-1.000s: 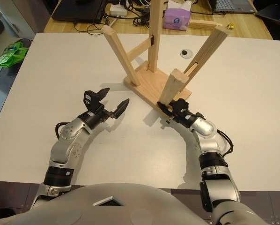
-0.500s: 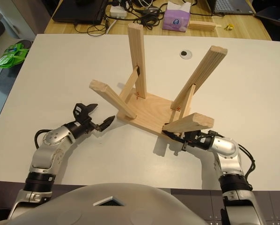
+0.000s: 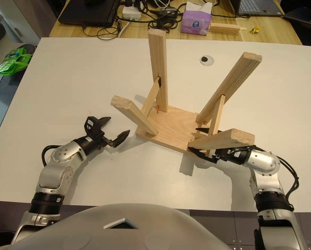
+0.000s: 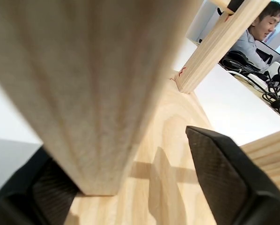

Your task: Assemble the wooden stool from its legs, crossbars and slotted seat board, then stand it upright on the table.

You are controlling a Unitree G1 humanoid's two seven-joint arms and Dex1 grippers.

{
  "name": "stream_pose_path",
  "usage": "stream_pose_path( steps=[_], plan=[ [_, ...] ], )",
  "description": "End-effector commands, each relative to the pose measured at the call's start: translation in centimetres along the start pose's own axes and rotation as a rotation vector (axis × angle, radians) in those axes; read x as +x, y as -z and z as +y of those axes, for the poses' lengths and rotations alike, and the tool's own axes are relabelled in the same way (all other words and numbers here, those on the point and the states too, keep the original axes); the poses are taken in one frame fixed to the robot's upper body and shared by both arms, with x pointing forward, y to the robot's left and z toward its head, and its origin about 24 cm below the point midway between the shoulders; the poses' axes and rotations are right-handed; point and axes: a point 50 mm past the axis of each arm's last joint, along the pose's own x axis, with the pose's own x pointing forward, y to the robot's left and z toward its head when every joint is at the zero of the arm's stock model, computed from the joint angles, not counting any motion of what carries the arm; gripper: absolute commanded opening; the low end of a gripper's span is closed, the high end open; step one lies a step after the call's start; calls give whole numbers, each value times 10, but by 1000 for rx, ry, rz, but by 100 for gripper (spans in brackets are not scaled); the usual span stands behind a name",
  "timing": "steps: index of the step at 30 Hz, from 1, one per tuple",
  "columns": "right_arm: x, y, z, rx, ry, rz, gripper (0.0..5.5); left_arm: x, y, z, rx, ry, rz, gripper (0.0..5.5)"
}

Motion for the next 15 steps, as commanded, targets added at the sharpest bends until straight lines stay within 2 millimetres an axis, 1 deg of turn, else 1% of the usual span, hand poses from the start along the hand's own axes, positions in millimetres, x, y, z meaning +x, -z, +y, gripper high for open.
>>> stream_pose_path(
  steps=[1,4,6,8,11,15],
  plan=[
    [-12,-10,6,95,-21,-6,397,-1,5,1,-3,-30,7,540],
    [-9,-24,8,268,-26,-78,397,0,7,0,-9,-37,5,540],
    [-10,-32,8,305,-39,-96,397,1,7,-1,-12,-38,2,540],
    [-16,-35,11,316,-90,-60,397,0,8,-2,-15,-41,1,540],
    [-38,-32,9,294,-150,50,397,-1,9,-3,-21,-50,-2,540],
    [-69,-35,-12,252,-144,150,397,-1,12,-7,-39,-71,-12,540]
  ],
)
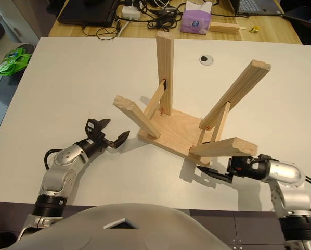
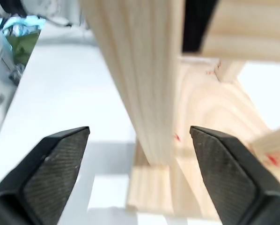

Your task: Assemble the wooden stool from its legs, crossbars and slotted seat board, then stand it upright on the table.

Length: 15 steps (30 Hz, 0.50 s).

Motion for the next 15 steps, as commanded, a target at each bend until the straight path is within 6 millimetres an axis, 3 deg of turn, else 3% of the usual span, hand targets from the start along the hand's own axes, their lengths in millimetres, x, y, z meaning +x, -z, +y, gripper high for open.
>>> stream_pose_path(
  steps=[1,4,7,12,15],
  plan=[
    [-33,-10,-17,-44,12,113,397,-1,4,-3,-12,-36,-2,540],
    [-59,-10,-29,-61,-3,284,397,3,5,-8,-28,-55,-25,540],
    [-66,-6,-36,-75,-13,387,361,10,7,-12,-20,-85,-34,540],
    [-73,11,-25,-11,-97,456,252,21,8,-13,92,-94,-26,439],
    [-70,17,-22,-2,-141,467,191,31,9,-25,94,-9,-23,386]
  ],
)
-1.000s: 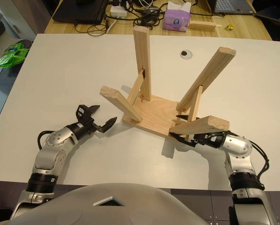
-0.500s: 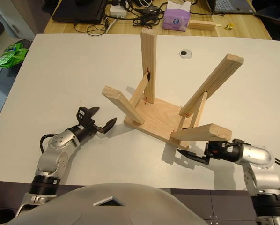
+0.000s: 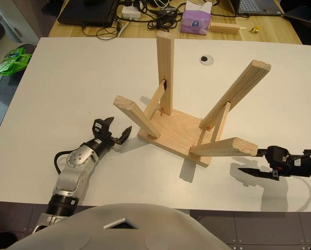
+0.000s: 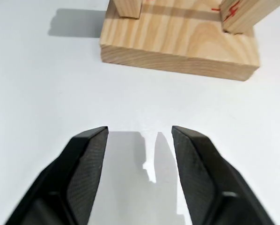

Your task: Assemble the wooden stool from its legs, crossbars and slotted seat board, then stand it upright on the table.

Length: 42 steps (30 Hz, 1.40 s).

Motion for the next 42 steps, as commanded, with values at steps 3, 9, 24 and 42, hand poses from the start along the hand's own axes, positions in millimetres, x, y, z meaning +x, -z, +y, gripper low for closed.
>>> stream_pose_path(
  steps=[3,9,24,42],
  plan=[
    [17,-8,-8,-82,18,2,141,2,16,-32,-53,241,75,341],
    [53,-6,-15,-114,116,-13,36,-7,30,-44,-100,347,139,252],
    [93,-9,-59,-222,199,13,0,-4,22,-46,-100,336,124,8],
    [58,28,-42,-129,399,71,0,-23,24,1,-104,83,98,3]
  ],
)
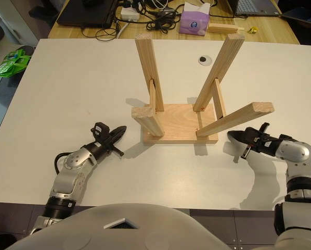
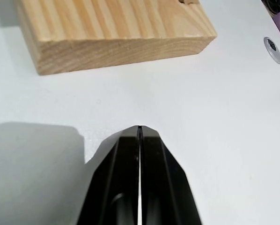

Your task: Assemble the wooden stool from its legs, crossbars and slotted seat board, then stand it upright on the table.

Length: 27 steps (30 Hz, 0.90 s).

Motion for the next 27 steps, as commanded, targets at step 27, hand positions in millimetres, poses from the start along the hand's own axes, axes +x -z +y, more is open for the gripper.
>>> stream_pose_path(
  steps=[27],
  plan=[
    [23,-1,35,106,-139,-68,0,-9,20,-36,-53,245,130,3]
  ],
)
